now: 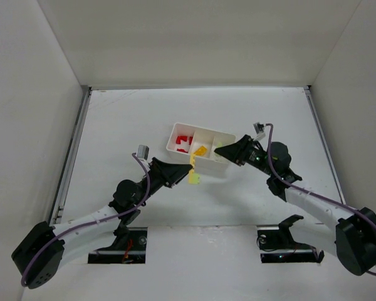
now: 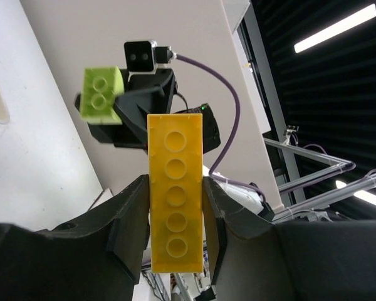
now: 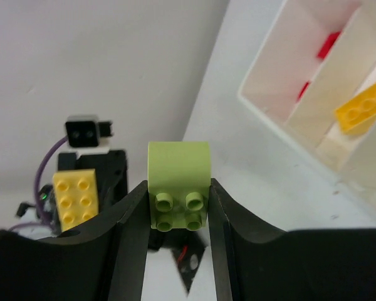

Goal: Sort the legos into containers by color

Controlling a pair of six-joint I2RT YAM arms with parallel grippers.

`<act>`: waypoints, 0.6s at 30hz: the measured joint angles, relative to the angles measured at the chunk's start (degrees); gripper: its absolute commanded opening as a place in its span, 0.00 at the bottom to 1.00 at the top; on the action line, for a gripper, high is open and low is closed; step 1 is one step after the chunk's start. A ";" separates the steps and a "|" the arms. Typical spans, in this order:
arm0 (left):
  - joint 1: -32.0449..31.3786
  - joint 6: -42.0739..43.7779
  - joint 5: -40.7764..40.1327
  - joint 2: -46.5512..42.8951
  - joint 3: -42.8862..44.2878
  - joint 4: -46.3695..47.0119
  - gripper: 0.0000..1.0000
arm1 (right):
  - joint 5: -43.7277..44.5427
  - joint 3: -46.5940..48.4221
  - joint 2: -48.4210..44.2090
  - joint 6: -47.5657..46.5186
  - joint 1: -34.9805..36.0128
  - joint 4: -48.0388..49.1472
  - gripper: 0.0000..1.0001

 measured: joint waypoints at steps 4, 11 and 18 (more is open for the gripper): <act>0.11 1.44 -0.22 0.39 0.02 -1.55 0.12 | 7.43 5.86 1.14 -9.16 -0.52 -11.34 0.34; 0.35 5.66 -0.44 1.99 3.02 -8.24 0.13 | 28.13 17.59 7.17 -23.89 6.69 -26.53 0.35; 0.37 7.21 -0.42 2.58 5.11 -9.07 0.13 | 39.67 20.11 14.29 -30.01 9.66 -33.22 0.37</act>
